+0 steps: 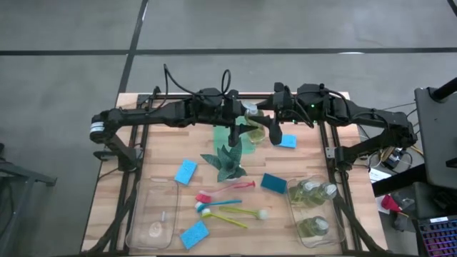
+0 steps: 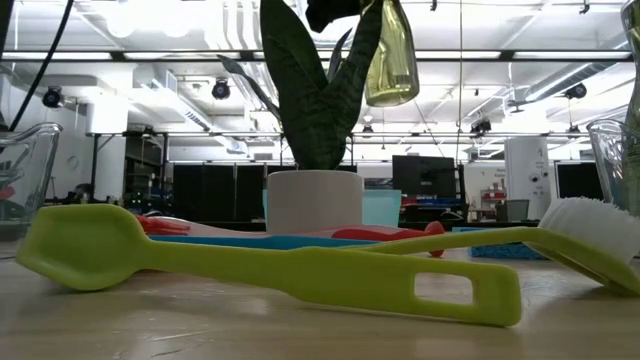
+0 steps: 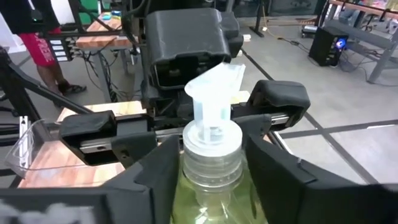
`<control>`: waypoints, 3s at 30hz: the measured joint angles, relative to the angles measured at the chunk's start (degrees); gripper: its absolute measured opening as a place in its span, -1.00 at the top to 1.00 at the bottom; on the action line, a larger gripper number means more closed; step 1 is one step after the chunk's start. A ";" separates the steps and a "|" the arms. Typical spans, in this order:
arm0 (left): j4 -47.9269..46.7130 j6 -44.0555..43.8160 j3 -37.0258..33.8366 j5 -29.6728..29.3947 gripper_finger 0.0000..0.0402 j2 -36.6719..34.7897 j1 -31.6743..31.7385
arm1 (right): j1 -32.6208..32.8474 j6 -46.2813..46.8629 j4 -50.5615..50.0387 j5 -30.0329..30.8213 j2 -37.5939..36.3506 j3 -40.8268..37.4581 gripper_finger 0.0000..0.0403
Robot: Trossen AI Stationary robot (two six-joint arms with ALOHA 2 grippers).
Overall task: Pick & Place Kitchen Sink Supplies
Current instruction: Put the yellow soap dispenser into the right transparent bin
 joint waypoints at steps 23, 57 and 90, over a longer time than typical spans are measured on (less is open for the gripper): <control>0.56 -0.79 0.07 -1.75 -0.39 -0.60 -0.16 | -0.02 0.44 -1.48 -2.19 -2.55 -0.09 0.47; -10.68 -0.90 -5.18 -2.05 -0.52 -10.82 -0.27 | 12.04 1.84 -16.59 -9.04 -27.20 -0.09 0.47; -9.63 -4.29 -6.08 -3.72 -0.52 -10.73 -0.27 | 18.29 5.12 -17.15 -55.06 -34.80 -4.83 0.46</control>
